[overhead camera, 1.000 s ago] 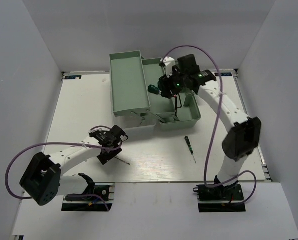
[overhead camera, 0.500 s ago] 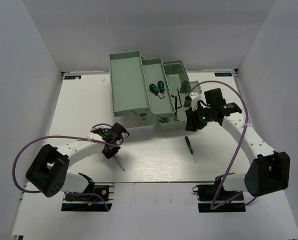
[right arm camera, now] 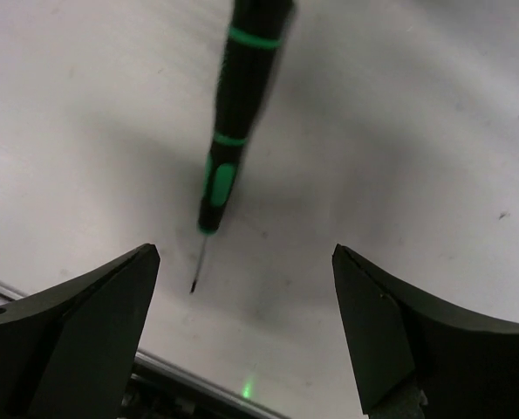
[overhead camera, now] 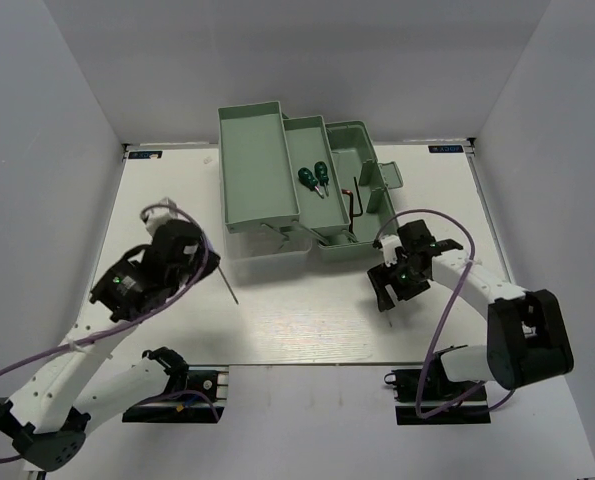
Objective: Sort the tools into containers
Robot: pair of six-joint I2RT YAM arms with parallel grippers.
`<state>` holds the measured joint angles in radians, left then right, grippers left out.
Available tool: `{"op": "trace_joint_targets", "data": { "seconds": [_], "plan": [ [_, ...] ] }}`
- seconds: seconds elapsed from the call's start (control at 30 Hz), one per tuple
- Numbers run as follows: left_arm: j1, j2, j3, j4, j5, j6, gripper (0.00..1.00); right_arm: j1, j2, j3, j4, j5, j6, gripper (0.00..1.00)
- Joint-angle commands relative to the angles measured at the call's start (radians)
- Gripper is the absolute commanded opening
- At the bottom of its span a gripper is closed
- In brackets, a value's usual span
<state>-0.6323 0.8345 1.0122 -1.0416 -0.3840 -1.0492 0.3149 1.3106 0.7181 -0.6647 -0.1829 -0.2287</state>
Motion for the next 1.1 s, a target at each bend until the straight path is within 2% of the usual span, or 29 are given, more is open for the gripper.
{"op": "trace_joint_targets", "data": {
  "seconds": [0.0, 0.07, 0.17, 0.2, 0.3, 0.33, 0.43, 0.47, 0.6, 0.67, 0.73, 0.77, 0.9, 0.97, 1.0, 1.07],
  "plan": [
    [-0.004, 0.072, 0.193, 0.107, -0.023, 0.256, 0.0, 0.006, 0.064, -0.003, 0.135, 0.083, 0.048, 0.86],
    [-0.004, 0.174, 0.307, 0.195, -0.064, 0.353, 0.0, 0.009, 0.084, 0.003, 0.16, 0.079, 0.071, 0.86],
    [0.016, 0.27, 0.383, 0.375, -0.084, 0.455, 0.0, 0.02, 0.122, 0.015, 0.182, 0.077, 0.101, 0.85],
    [0.016, 0.349, 0.403, 0.406, -0.099, 0.469, 0.0, 0.026, 0.14, 0.015, 0.191, 0.082, 0.109, 0.85],
    [0.025, 0.504, 0.524, 0.454, -0.156, 0.5, 0.0, 0.036, 0.182, 0.015, 0.215, 0.099, 0.135, 0.83],
    [0.037, 0.609, 0.602, 0.454, -0.185, 0.5, 0.0, 0.047, 0.193, 0.015, 0.223, 0.106, 0.138, 0.82],
    [0.06, 0.731, 0.722, 0.445, -0.23, 0.5, 0.02, 0.061, 0.181, 0.018, 0.22, 0.109, 0.17, 0.76],
    [0.06, 0.792, 0.747, 0.445, -0.23, 0.5, 0.04, 0.064, 0.177, 0.018, 0.223, 0.108, 0.173, 0.7],
    [0.101, 0.935, 0.88, 0.372, -0.24, 0.515, 0.2, 0.073, 0.156, -0.018, 0.237, 0.111, 0.196, 0.64],
    [0.112, 0.975, 0.953, 0.336, -0.24, 0.515, 0.38, 0.079, 0.144, -0.026, 0.238, 0.105, 0.215, 0.64],
    [0.123, 0.986, 0.964, 0.339, -0.213, 0.515, 0.47, 0.085, 0.13, -0.043, 0.241, 0.103, 0.221, 0.64],
    [0.123, 0.977, 0.951, 0.35, -0.213, 0.526, 0.58, 0.092, 0.118, -0.046, 0.241, 0.102, 0.22, 0.63],
    [0.132, 0.945, 0.937, 0.368, -0.191, 0.535, 0.75, 0.098, 0.113, -0.063, 0.244, 0.097, 0.255, 0.61],
    [0.141, 0.922, 0.937, 0.359, -0.181, 0.535, 0.78, 0.104, 0.111, -0.066, 0.249, 0.1, 0.255, 0.6],
    [0.141, 0.91, 0.937, 0.359, -0.17, 0.548, 0.84, 0.11, 0.116, -0.066, 0.249, 0.105, 0.258, 0.58],
    [0.141, 0.878, 0.927, 0.359, -0.15, 0.56, 0.85, 0.113, 0.118, -0.068, 0.251, 0.114, 0.258, 0.54]
  ]
}}
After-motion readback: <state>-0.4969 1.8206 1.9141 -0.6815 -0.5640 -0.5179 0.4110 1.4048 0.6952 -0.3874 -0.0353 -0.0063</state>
